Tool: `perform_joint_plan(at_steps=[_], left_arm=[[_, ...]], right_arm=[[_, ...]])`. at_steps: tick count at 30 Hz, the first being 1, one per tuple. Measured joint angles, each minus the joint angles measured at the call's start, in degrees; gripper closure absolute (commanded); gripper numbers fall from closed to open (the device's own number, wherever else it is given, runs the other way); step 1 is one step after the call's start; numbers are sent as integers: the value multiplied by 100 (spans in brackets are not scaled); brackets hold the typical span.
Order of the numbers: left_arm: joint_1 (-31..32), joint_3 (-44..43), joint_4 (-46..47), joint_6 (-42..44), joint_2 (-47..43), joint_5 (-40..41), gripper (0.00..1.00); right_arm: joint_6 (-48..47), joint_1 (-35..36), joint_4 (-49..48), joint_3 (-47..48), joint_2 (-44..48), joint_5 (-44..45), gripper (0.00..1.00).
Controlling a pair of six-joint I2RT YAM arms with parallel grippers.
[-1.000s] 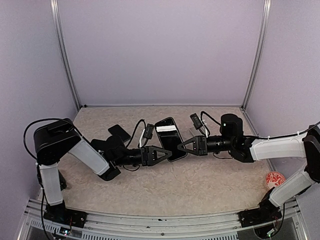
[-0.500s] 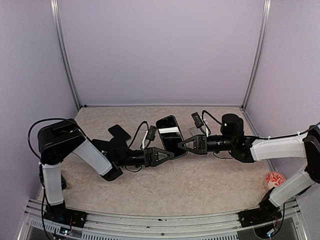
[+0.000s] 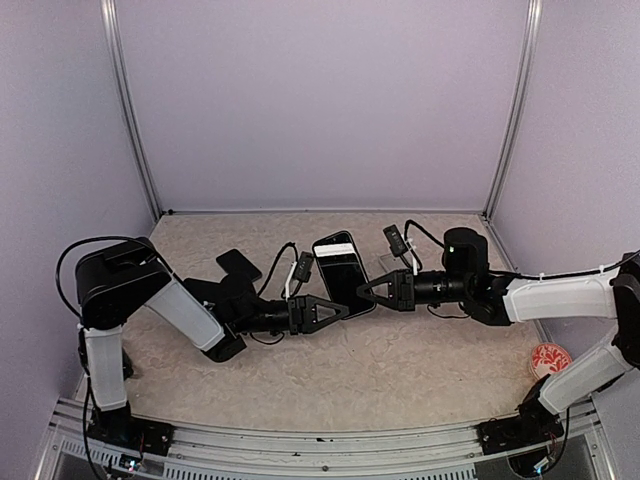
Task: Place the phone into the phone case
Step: Press the phone against the phone case.
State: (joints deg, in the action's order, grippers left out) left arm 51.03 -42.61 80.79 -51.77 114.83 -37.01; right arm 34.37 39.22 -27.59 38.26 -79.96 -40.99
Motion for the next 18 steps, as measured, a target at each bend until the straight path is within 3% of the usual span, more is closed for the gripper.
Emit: perform_joint_plan(at_steps=[3,6,18], left_arm=[[0,0,-52,11,0,42,68],[-35,9,-153,-22,0,37,59],[-369,345,-140,-61,-291,24,45]], right_arm=[[-63,4,26,2,4,55,100],[-131,20,76,2,4,166,100],[142,44,-225,-9,-63,-68,100]])
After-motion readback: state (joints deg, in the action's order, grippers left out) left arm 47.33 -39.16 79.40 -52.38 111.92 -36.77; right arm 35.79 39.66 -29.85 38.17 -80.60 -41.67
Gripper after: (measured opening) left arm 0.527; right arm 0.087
